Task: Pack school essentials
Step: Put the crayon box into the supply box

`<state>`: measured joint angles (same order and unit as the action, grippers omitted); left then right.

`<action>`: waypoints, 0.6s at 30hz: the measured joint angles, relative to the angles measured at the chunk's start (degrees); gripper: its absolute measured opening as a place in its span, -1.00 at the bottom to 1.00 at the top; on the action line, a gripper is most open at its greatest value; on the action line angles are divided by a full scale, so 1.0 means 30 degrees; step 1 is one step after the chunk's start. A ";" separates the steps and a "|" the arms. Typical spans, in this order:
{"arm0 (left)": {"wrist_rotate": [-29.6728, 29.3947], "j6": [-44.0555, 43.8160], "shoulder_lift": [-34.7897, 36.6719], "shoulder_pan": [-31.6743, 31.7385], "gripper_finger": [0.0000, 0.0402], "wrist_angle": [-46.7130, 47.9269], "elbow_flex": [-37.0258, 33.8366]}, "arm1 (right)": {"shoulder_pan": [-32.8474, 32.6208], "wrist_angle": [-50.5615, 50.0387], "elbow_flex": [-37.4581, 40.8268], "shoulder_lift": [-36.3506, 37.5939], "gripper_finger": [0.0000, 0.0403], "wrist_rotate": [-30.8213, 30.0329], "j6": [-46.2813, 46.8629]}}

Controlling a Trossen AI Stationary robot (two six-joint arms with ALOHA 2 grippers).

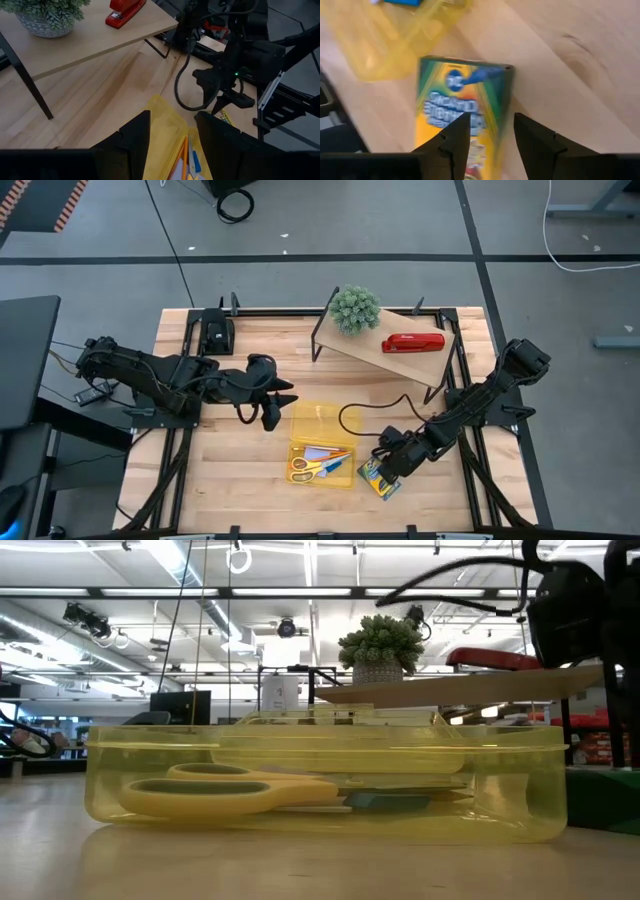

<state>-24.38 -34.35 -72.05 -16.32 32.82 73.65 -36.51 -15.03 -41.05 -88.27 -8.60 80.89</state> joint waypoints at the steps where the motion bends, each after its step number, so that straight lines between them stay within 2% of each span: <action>1: 0.0000 0.0000 0.0000 0.0000 -0.14 0.0007 0.0000 | 0.0000 -0.0041 0.0079 -0.0003 -0.22 0.0000 0.0128; 11: 0.0007 -0.0548 -0.0007 -0.0032 -0.14 0.0009 0.0000 | 0.0000 0.2355 0.1263 0.0000 -0.32 0.0006 0.0416; 18: 0.0007 -0.0867 -0.0007 -0.0366 -0.14 0.0014 0.0000 | 0.0000 0.2602 0.1600 0.0036 -0.40 0.0248 0.0332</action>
<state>-24.36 -36.95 -72.07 -17.42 32.86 73.65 -36.51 -7.22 -36.25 -88.16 -7.86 81.89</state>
